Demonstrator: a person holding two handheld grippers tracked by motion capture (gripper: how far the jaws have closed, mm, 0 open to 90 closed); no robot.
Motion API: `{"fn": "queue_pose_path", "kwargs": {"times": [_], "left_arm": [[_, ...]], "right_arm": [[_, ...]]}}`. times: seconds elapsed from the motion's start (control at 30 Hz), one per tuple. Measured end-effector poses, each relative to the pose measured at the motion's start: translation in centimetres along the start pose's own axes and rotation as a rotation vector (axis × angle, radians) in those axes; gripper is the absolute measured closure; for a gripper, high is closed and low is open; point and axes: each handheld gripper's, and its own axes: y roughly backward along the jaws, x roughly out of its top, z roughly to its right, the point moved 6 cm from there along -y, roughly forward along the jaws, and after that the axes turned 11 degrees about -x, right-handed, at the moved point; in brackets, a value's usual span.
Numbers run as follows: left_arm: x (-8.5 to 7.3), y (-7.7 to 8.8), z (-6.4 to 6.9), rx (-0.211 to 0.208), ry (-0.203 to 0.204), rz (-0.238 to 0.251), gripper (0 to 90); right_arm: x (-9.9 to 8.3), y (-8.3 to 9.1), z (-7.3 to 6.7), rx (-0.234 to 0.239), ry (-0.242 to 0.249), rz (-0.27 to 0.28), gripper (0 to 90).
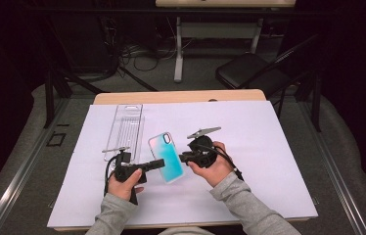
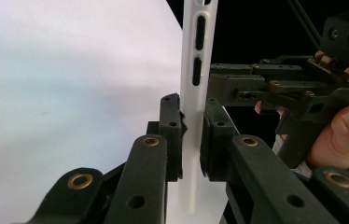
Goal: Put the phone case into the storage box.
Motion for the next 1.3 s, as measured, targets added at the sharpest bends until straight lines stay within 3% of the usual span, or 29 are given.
{"fn": "queue_pose_path", "kwargs": {"times": [0.23, 0.47, 0.63, 0.83, 1.3], "left_arm": [[0.3, 0.3, 0.5, 0.015, -0.071, -0.015, 81.2], [0.6, 0.5, 0.9, 0.02, -0.131, -0.036, 81.2], [0.6, 0.6, 1.2, 0.005, -0.162, -0.049, 81.3], [0.6, 0.5, 1.8, -0.019, -0.229, -0.077, 81.3], [0.4, 0.4, 2.3, -0.053, -0.261, -0.104, 81.3]], "right_arm": [[-0.1, 0.6, 0.1, 0.016, 0.015, 0.023, 77.0], [-0.2, 1.2, 0.1, 0.052, 0.069, 0.077, 75.1], [-0.3, 1.6, -0.1, 0.073, 0.093, 0.095, 74.5], [-0.6, 2.2, -0.2, 0.118, 0.103, 0.117, 74.6], [-1.3, 3.1, 0.4, 0.204, 0.082, 0.133, 73.8]]}}
